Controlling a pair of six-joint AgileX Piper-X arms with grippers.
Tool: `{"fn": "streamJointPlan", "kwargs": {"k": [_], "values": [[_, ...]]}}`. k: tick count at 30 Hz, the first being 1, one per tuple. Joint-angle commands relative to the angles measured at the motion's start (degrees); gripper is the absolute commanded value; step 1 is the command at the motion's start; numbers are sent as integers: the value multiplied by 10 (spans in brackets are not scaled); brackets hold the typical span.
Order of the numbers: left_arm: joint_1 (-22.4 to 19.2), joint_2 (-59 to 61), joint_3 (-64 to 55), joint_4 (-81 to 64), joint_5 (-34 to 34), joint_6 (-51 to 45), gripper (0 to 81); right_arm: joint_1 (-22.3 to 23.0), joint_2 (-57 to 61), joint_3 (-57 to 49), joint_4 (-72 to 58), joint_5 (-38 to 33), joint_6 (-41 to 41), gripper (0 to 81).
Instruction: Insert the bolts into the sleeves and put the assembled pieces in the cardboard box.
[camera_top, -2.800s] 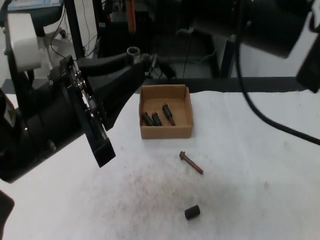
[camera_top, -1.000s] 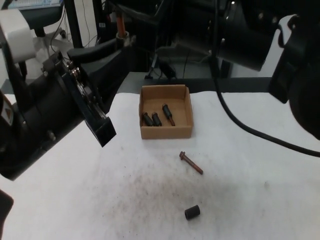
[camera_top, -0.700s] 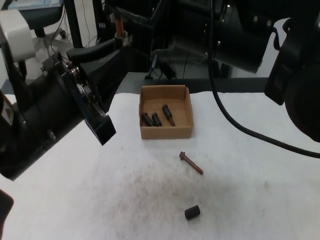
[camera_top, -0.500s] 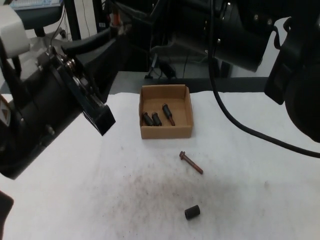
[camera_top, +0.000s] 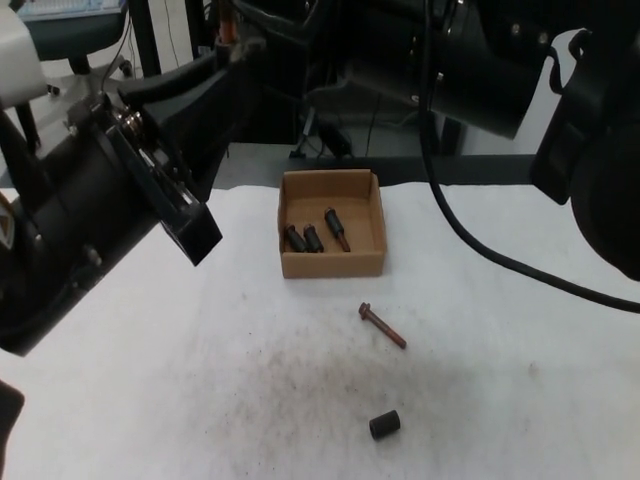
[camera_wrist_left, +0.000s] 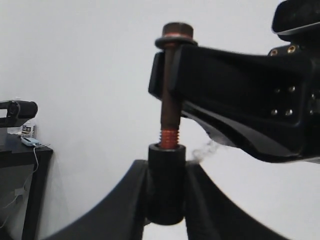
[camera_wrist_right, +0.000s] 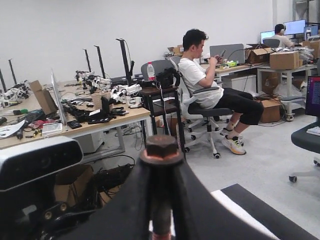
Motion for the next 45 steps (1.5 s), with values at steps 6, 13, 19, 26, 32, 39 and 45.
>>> {"fn": "streamJointPlan", "kwargs": {"k": [6,13,19,26,32,39,45], "values": [[6,-2,-9,-21,-8,-7,3,0,2,1,9,-59,10,421],[6,-2,-9,-25,-8,-7,3,-2,2,1,9,-59,15,427],[6,-2,-10,-55,-8,-7,3,-7,2,1,9,-59,13,427],[8,-6,-10,-55,-8,-7,3,-19,2,1,9,-59,11,427],[15,-20,-10,-49,-8,-7,3,-28,2,1,9,-59,11,427],[25,-21,-10,-10,47,-7,3,-37,-11,1,7,-65,39,427],[25,-21,-10,25,47,-7,3,-42,-23,1,5,-68,39,427]]}}
